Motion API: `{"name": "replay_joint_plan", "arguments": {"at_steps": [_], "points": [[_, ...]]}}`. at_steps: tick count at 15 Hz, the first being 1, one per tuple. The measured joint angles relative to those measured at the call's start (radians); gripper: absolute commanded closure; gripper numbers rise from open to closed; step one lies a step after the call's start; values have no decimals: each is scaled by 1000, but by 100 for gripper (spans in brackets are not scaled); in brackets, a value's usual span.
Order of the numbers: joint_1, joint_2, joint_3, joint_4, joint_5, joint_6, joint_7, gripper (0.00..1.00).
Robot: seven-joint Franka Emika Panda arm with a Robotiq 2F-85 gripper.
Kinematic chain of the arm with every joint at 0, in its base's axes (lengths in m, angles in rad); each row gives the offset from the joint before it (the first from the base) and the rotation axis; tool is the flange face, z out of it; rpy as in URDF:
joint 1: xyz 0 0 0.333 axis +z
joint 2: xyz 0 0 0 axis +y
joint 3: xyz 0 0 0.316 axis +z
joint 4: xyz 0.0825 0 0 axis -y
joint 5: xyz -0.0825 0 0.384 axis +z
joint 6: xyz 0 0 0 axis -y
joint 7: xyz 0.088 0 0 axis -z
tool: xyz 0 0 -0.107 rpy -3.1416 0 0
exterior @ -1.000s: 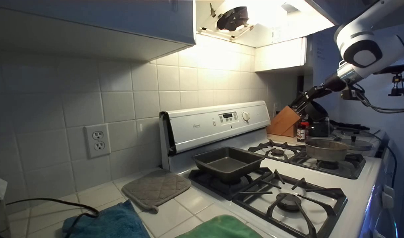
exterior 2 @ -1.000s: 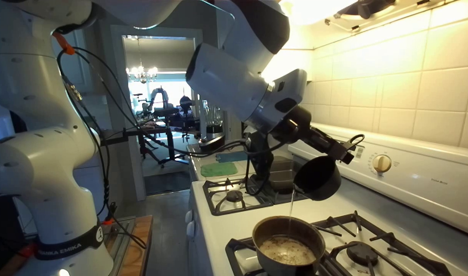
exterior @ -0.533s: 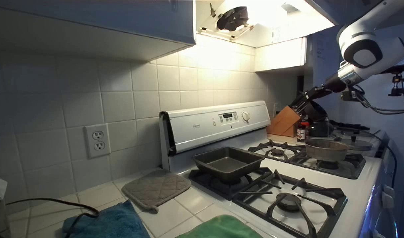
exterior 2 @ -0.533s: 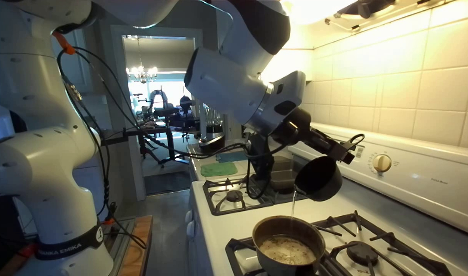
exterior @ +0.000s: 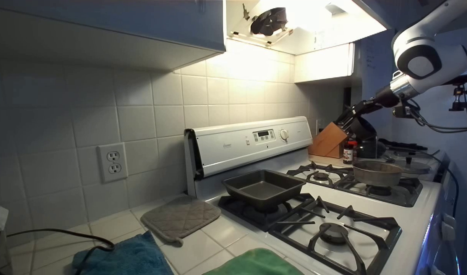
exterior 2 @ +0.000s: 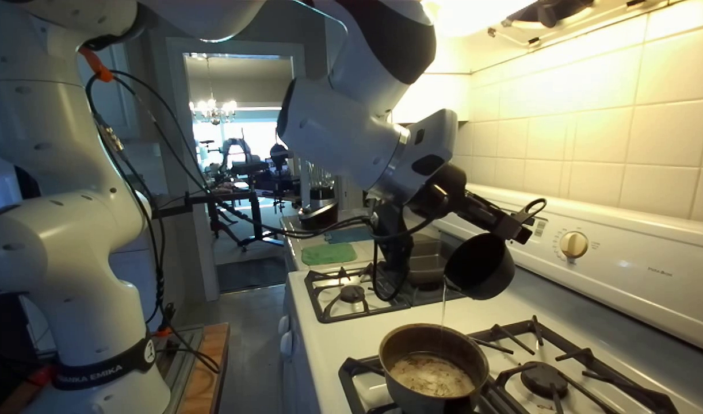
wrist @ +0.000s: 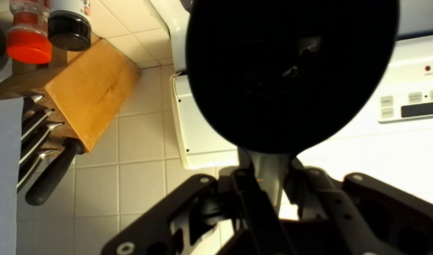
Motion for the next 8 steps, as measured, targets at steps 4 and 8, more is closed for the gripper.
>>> {"name": "replay_joint_plan", "arguments": {"at_steps": [4,8], "points": [[-5,0,0,0,28,-18,-23,94],[-7,0,0,0,43,-33,-39,94]]}}
